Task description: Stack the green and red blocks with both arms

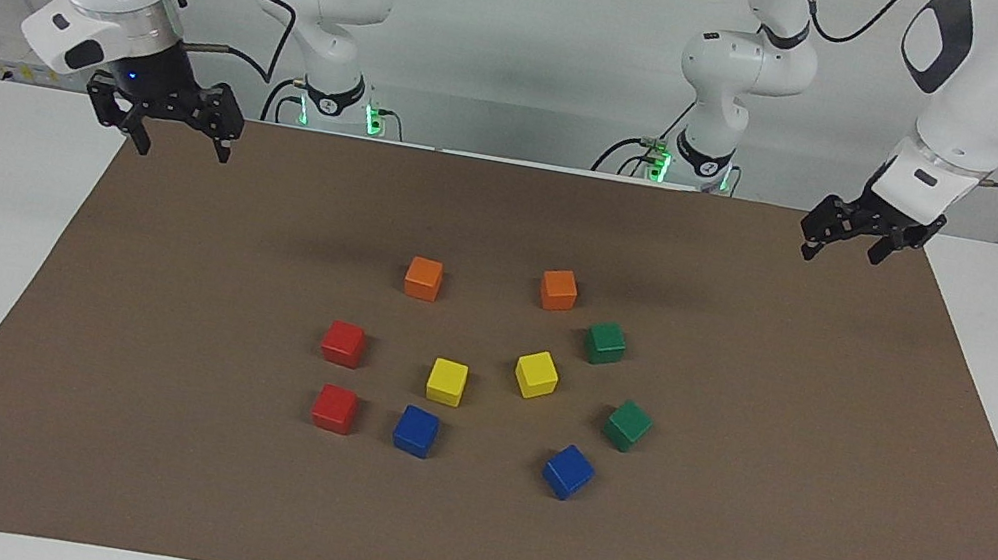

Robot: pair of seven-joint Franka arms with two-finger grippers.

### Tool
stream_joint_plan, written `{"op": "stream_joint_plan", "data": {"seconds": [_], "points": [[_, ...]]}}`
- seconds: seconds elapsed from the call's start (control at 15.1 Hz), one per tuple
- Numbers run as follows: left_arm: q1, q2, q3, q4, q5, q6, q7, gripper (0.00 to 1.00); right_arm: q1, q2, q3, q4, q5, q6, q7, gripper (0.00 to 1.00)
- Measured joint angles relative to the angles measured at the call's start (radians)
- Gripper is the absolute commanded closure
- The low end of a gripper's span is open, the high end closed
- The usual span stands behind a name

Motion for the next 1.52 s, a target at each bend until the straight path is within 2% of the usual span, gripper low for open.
{"op": "stream_joint_plan", "data": {"seconds": [0.33, 0.53, 0.66, 0.8, 0.93, 1.13, 1.33, 1.52], "points": [[0.000, 0.000, 0.000, -0.005, 0.000, 0.019, 0.000, 0.00, 0.000, 0.000, 0.000, 0.000, 0.000, 0.000, 0.000, 0.00], [-0.023, 0.012, -0.011, -0.057, 0.000, 0.122, -0.021, 0.00, 0.002, 0.000, 0.000, -0.002, 0.000, 0.001, 0.009, 0.00], [-0.066, 0.044, -0.017, -0.112, 0.000, 0.228, -0.126, 0.00, 0.026, 0.000, 0.000, -0.025, 0.001, 0.019, 0.093, 0.00], [-0.134, 0.102, -0.021, -0.163, 0.000, 0.357, -0.259, 0.00, 0.089, 0.008, 0.001, -0.081, 0.001, 0.093, 0.227, 0.00], [-0.181, 0.167, -0.025, -0.188, 0.000, 0.459, -0.398, 0.00, 0.154, 0.050, 0.003, -0.130, 0.001, 0.188, 0.378, 0.00], [-0.214, 0.229, -0.026, -0.192, -0.001, 0.537, -0.519, 0.00, 0.214, 0.172, 0.006, -0.152, 0.005, 0.333, 0.555, 0.00], [-0.266, 0.261, -0.026, -0.193, -0.001, 0.568, -0.545, 0.00, 0.234, 0.279, 0.006, -0.150, 0.025, 0.438, 0.620, 0.00], [-0.331, 0.304, -0.027, -0.196, -0.001, 0.593, -0.558, 0.00, 0.234, 0.327, 0.003, -0.148, 0.037, 0.491, 0.642, 0.00]]}}
